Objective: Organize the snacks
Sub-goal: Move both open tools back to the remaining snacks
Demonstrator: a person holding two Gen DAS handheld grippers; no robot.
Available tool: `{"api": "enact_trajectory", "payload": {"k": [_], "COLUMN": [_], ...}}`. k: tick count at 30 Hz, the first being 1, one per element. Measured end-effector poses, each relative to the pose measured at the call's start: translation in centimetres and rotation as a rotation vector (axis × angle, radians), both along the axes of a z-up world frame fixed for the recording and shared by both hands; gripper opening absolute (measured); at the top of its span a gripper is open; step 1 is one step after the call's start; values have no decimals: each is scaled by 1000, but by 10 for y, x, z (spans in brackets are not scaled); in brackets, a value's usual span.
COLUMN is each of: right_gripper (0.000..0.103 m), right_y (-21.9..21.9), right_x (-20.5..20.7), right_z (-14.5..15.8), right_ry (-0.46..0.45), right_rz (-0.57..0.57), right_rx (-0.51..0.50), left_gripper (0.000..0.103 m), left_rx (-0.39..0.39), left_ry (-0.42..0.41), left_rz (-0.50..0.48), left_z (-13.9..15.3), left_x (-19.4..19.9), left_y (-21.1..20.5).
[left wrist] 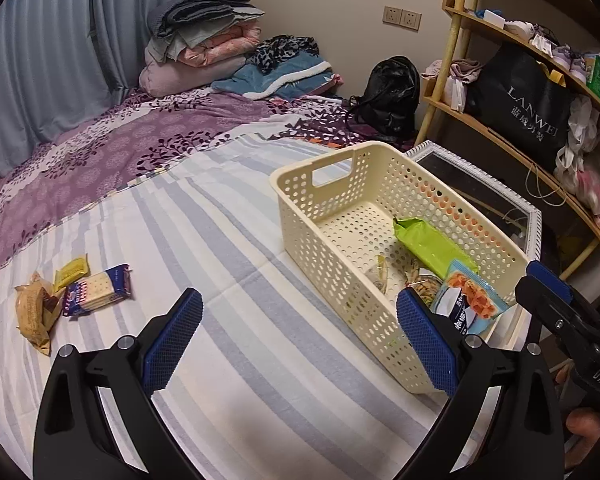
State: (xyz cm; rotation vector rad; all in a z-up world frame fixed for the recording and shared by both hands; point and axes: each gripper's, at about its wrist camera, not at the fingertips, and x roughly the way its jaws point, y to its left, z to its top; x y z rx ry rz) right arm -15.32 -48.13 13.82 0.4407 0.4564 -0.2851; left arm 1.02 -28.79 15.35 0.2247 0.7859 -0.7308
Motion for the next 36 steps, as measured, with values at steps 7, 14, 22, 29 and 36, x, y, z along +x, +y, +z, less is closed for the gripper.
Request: {"api": "enact_trajectory", "payload": {"k": [7,14,22,29,36], "right_gripper": [88,88,89,90,90], "right_y": [11,26,48,73,94], "right_x": [8,18,35,56,79], "right_z": [9,17,21,22,17], "right_ry": [-11,-12,-1,14,43], "right_rz": [30,70,125,194,248], "right_rx": [-15,-35,-49,-71,-76], "left_gripper": [99,99,99,99,99], "left_rx": [18,12,9,8,2], "left_ry": [-57,-64,-69,-56,-32], "left_rz": [2,26,58,98,146], "left_z": [7,9,9,5,-3], "left_x": [-5,-3,3,14,30], "left_y": [9,25,47,67,91]}}
